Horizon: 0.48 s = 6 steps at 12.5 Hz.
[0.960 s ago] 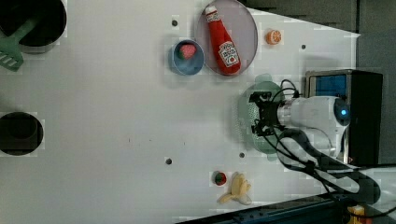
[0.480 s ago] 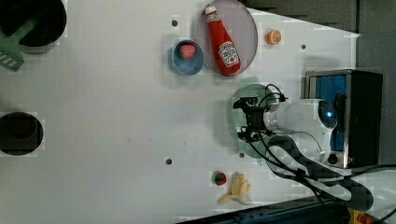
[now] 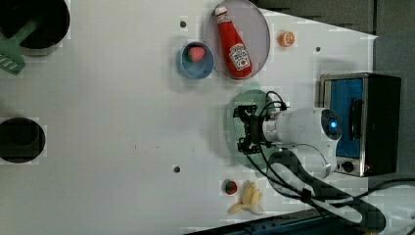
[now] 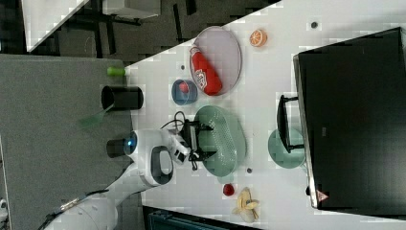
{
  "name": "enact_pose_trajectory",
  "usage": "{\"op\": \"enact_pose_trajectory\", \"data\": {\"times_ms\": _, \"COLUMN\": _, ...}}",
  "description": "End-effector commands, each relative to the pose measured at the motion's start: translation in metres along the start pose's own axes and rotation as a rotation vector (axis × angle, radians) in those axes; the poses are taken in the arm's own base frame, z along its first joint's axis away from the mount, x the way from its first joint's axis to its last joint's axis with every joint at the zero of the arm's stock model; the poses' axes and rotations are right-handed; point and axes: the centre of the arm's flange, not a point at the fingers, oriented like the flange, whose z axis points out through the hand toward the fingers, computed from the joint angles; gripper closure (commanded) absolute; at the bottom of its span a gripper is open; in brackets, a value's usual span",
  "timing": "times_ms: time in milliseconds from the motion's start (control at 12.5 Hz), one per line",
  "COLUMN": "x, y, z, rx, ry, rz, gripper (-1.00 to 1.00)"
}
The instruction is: Drag strainer right to left.
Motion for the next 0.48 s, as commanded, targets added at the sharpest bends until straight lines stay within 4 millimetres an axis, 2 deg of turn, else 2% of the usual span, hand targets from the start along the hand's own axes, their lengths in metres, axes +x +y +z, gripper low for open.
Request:
{"op": "enact_pose_trajectory", "data": {"times_ms": 80, "x": -0.038, "y": -0.006, "z": -0.017, "rx": 0.056, "ry": -0.023, "rz": 0.086, "gripper": -1.0}}
{"op": "enact_pose_trajectory", "data": {"times_ms": 320, "x": -0.061, "y": -0.007, "z": -0.015, "rx": 0.057, "ry": -0.029, "rz": 0.083, "gripper": -1.0}}
{"op": "enact_pose_trajectory", "data": {"times_ms": 480, "x": -0.076, "y": -0.014, "z": -0.009, "rx": 0.056, "ry": -0.039, "rz": 0.115, "gripper": -1.0}}
